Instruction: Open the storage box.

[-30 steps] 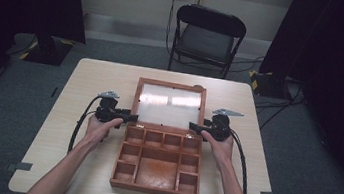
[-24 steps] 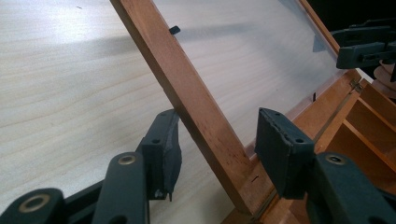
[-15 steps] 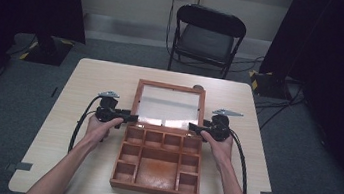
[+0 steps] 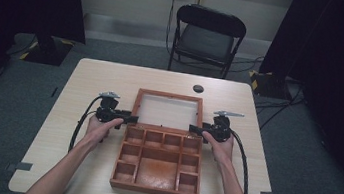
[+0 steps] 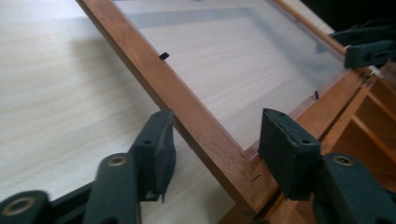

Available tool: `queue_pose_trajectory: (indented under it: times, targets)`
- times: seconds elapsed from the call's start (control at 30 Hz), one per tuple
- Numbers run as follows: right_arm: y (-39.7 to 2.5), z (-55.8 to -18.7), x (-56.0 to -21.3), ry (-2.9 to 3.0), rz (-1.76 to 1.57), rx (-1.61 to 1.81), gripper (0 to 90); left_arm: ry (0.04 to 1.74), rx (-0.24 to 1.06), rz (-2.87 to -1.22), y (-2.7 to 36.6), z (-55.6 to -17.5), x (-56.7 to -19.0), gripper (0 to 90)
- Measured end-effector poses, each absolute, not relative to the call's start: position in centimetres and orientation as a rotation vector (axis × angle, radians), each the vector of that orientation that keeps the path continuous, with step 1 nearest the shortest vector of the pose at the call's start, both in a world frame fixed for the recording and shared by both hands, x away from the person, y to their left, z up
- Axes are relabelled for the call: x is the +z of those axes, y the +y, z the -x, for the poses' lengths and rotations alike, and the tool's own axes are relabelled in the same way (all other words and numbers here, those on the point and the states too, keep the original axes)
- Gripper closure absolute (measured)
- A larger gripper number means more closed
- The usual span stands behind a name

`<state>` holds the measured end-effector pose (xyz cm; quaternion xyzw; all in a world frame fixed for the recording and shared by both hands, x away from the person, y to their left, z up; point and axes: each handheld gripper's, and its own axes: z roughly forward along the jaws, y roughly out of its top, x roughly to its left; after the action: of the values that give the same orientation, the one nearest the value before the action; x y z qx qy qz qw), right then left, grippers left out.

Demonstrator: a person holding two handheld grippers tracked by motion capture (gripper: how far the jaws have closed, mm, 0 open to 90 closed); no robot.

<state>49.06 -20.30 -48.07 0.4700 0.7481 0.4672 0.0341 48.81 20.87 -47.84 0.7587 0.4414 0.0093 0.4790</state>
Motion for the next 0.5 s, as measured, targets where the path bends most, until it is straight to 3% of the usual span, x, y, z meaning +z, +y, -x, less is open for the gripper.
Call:
queue_pose_trajectory:
  times: [0.5]
  targets:
    - [-20.49, -49.37, -48.62, 2.321, -1.529, 1.456, 25.9, 1.078, 0.043, -1.855, 20.69, -48.72, -47.97, 43.8]
